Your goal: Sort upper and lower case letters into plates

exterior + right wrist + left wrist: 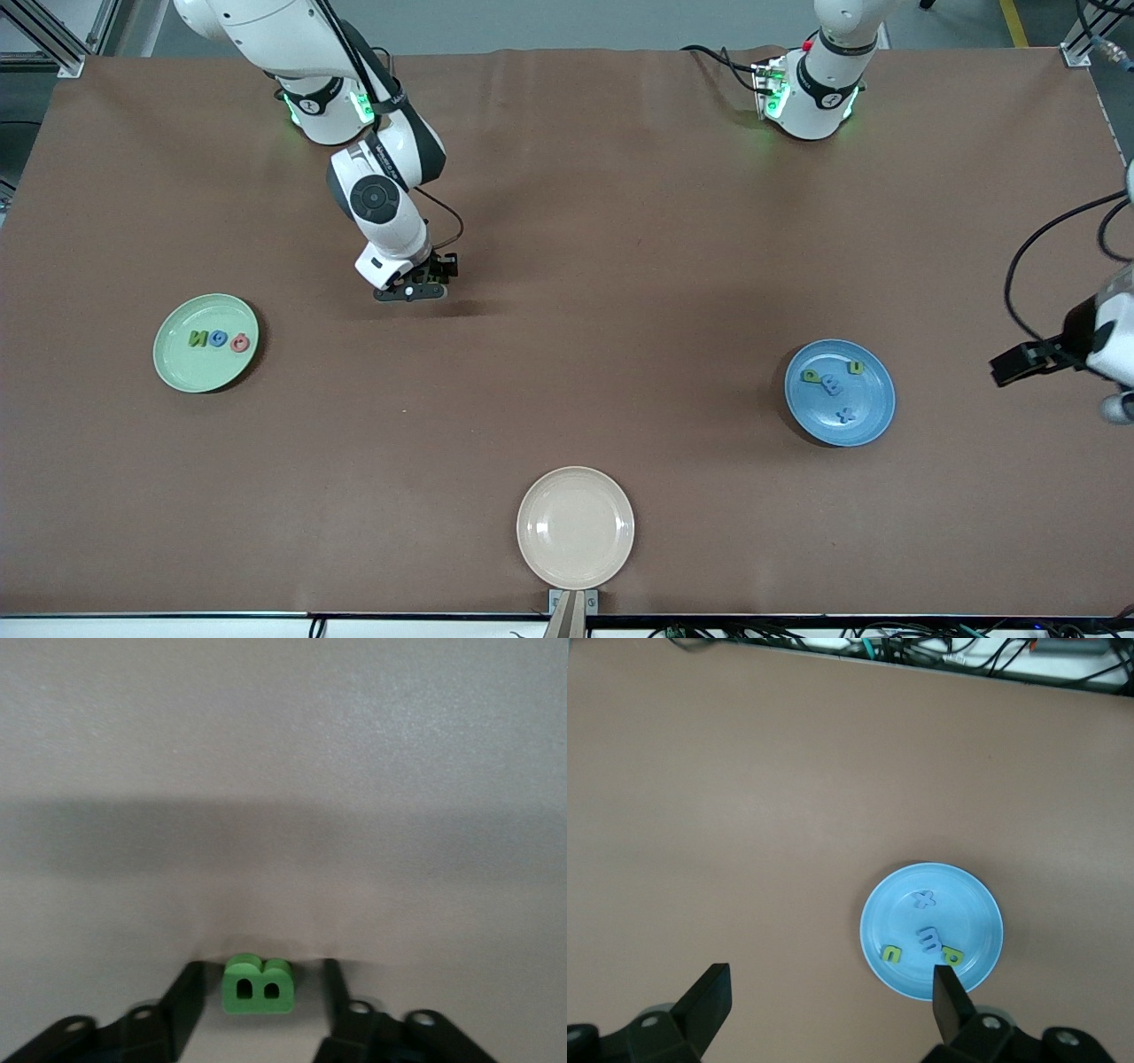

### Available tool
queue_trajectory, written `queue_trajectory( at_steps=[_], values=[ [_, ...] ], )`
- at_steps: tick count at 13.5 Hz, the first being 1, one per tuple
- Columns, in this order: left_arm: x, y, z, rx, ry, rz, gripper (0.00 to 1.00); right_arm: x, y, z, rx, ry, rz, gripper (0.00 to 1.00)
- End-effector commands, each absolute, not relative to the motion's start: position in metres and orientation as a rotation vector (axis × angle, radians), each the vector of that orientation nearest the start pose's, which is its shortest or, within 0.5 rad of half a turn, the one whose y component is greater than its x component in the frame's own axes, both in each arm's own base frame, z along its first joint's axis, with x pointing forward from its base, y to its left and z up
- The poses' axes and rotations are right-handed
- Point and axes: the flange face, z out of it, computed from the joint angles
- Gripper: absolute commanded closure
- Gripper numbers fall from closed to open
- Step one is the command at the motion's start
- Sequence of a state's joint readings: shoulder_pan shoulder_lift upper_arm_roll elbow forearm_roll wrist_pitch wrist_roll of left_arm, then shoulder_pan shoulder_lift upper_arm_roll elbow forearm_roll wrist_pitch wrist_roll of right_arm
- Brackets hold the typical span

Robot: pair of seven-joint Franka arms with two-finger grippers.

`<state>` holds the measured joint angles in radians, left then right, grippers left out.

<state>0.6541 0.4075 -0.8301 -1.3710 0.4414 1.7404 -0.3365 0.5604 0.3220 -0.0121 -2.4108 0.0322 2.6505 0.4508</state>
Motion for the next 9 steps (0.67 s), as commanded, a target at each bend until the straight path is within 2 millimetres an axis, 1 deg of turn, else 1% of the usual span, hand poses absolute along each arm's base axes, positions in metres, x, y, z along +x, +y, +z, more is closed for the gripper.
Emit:
queue_trajectory(
  at_steps=[1,2,3,4,5,6,7,8,9],
  values=[
    [0.637,0.013,0.581,-3.040,-0.127,-0.098,0.00,0.411,0.250,0.173,-3.170,-0.090,0.132,0.54],
    [0.628,0.015,0.588,-3.106,-0.102,-0.045,0.00,0.411,0.250,0.173,-3.170,-0.090,0.132,0.60],
    [0.618,0.021,0.599,-3.156,-0.095,-0.024,0.00,0.411,0.250,0.173,-3.170,-0.090,0.132,0.66],
    [0.601,0.012,0.624,-3.146,-0.087,-0.030,0.00,0.411,0.250,0.173,-3.170,-0.090,0.132,0.72],
    [0.593,0.006,0.633,-3.128,-0.093,-0.028,0.00,0.411,0.250,0.173,-3.170,-0.090,0.132,0.77],
    [0.592,0.006,0.630,-3.128,-0.101,-0.002,0.00,0.411,0.250,0.174,-3.171,-0.090,0.137,0.80],
    [0.585,0.003,0.637,-3.140,-0.124,0.014,0.00,0.410,0.249,0.179,-3.177,-0.088,0.159,0.81],
    [0.581,0.002,0.638,-3.155,-0.146,0.031,0.00,0.411,0.247,0.190,-3.186,-0.087,0.197,0.81],
    [0.579,0.010,0.639,-3.157,-0.181,0.052,0.00,0.415,0.242,0.212,-3.185,-0.088,0.208,0.81]
  ],
)
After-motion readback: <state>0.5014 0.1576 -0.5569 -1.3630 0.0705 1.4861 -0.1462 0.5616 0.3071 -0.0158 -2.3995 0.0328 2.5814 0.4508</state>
